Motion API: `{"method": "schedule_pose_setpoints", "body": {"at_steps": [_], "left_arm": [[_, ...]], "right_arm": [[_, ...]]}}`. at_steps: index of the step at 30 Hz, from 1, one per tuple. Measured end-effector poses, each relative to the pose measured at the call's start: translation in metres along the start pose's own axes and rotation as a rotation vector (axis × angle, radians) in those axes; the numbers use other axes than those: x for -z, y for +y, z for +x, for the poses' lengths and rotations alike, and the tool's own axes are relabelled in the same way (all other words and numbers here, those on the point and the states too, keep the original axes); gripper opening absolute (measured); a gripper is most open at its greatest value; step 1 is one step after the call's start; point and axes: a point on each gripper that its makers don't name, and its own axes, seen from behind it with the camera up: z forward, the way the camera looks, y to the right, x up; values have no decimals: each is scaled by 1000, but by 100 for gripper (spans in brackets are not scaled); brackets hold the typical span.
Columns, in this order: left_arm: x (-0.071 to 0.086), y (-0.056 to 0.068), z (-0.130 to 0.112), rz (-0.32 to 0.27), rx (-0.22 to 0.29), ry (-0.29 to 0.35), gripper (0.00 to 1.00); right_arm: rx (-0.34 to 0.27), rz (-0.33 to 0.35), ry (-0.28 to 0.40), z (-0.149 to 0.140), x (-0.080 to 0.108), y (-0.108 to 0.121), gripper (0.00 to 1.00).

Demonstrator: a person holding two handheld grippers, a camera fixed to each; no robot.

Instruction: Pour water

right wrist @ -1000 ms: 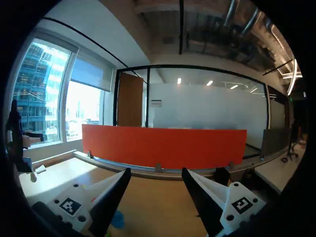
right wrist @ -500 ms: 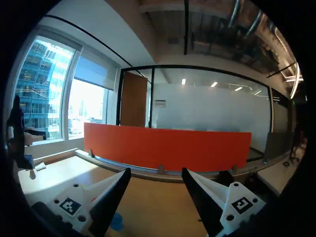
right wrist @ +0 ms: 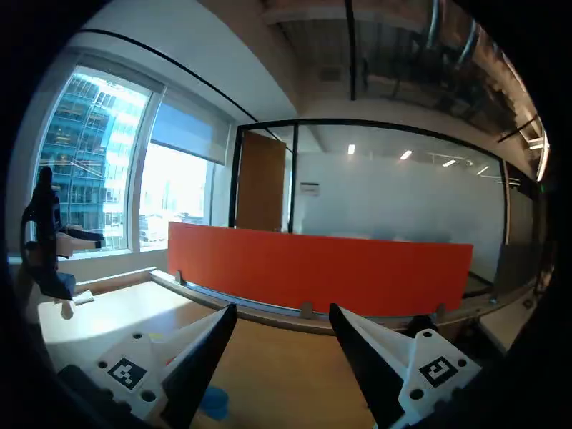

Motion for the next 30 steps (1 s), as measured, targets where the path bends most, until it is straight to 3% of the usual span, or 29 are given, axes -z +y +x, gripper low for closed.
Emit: {"method": "schedule_pose_setpoints", "body": {"at_steps": [8,17,30], "left_arm": [[-15,17,-1,-74,-40,-16,92],[-30,22,-7,-120,-45,-38,92],[-38,27,-22,-156,-46,-81,92]], "right_arm": [[4,69,6,1,1,-10,99],[16,129,-16,-2,2,-21,99],[67,275,-118,-31,8,-54,100]]}}
